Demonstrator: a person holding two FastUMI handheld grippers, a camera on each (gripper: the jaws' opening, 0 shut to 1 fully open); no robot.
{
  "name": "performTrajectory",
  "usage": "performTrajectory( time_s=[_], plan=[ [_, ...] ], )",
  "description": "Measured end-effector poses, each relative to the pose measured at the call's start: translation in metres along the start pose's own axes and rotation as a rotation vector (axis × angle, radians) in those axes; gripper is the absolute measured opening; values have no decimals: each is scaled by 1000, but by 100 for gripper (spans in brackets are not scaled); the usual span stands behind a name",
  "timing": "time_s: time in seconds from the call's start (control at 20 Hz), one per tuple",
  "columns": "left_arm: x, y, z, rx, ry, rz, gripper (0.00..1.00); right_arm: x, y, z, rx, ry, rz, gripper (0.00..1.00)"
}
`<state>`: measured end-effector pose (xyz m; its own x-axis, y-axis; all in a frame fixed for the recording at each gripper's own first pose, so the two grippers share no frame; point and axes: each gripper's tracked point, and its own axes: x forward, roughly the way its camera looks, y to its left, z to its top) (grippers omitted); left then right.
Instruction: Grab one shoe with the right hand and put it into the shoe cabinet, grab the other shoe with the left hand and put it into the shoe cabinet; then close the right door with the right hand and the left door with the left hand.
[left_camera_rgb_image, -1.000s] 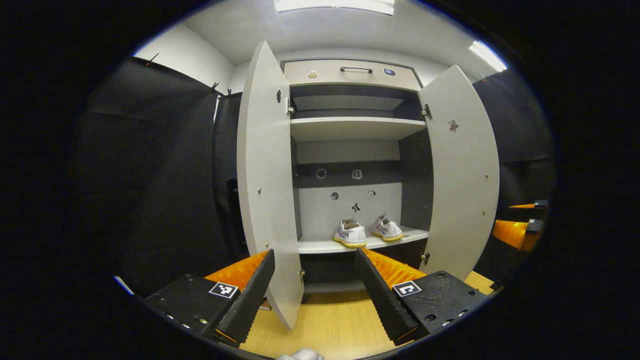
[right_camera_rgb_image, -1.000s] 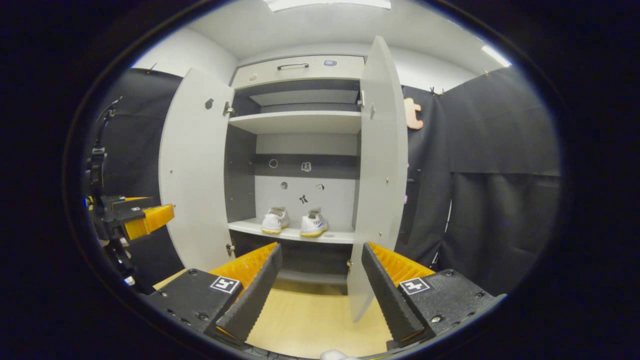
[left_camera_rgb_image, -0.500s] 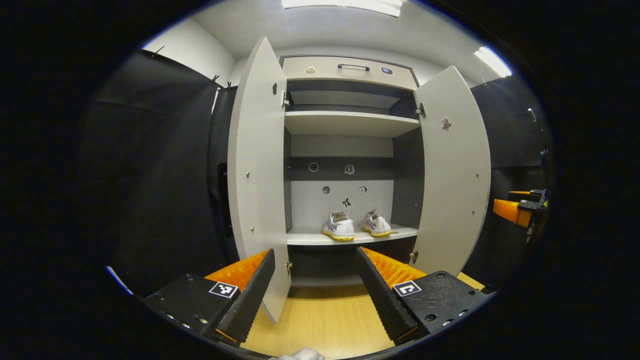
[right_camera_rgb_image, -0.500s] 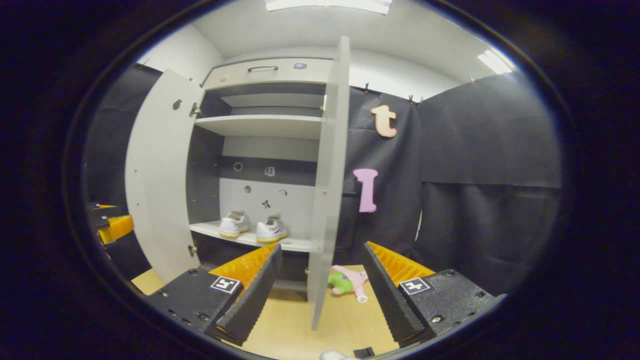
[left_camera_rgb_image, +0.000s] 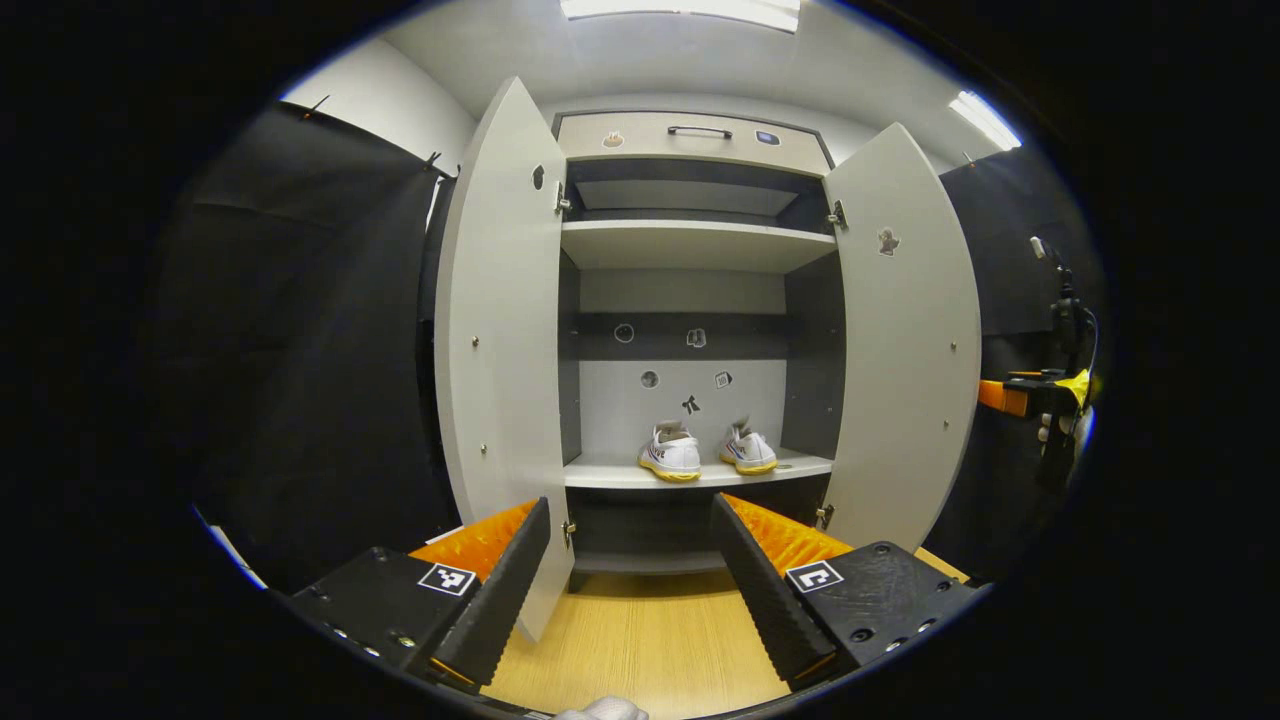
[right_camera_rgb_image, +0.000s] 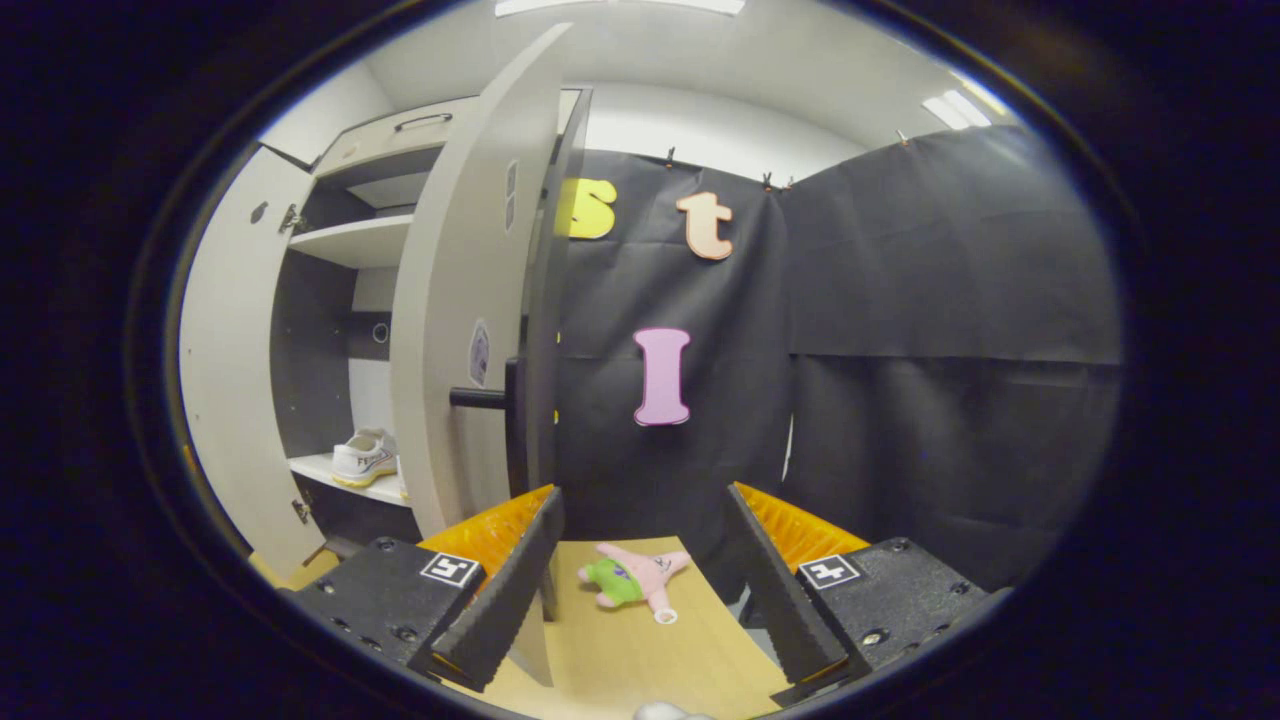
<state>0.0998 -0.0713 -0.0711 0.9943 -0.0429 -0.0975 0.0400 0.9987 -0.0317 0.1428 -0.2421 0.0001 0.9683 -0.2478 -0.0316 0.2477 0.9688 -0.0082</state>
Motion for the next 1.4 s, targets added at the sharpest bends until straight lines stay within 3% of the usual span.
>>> performTrajectory(
  time_s=[0.2,0.4,0.85,0.9,1.1,1.3,1.4],
  plan=[
    [1,3,1,-3,-3,17,97,0,11,4,-30,-1,56,92],
    [6,4,3,-8,-7,10,96,-5,29,4,-15,10,107,95],
    [2,22,4,-1,5,28,97,0,146,3,12,15,330,92],
    [0,26,4,0,6,33,97,1,163,2,16,18,362,95],
    [-5,43,5,-3,5,57,97,-12,198,4,29,13,391,98],
    [-7,61,7,-9,2,60,100,-37,207,3,15,10,391,96],
    [-6,72,10,-2,-1,66,97,-49,210,3,20,12,384,96]
  ],
)
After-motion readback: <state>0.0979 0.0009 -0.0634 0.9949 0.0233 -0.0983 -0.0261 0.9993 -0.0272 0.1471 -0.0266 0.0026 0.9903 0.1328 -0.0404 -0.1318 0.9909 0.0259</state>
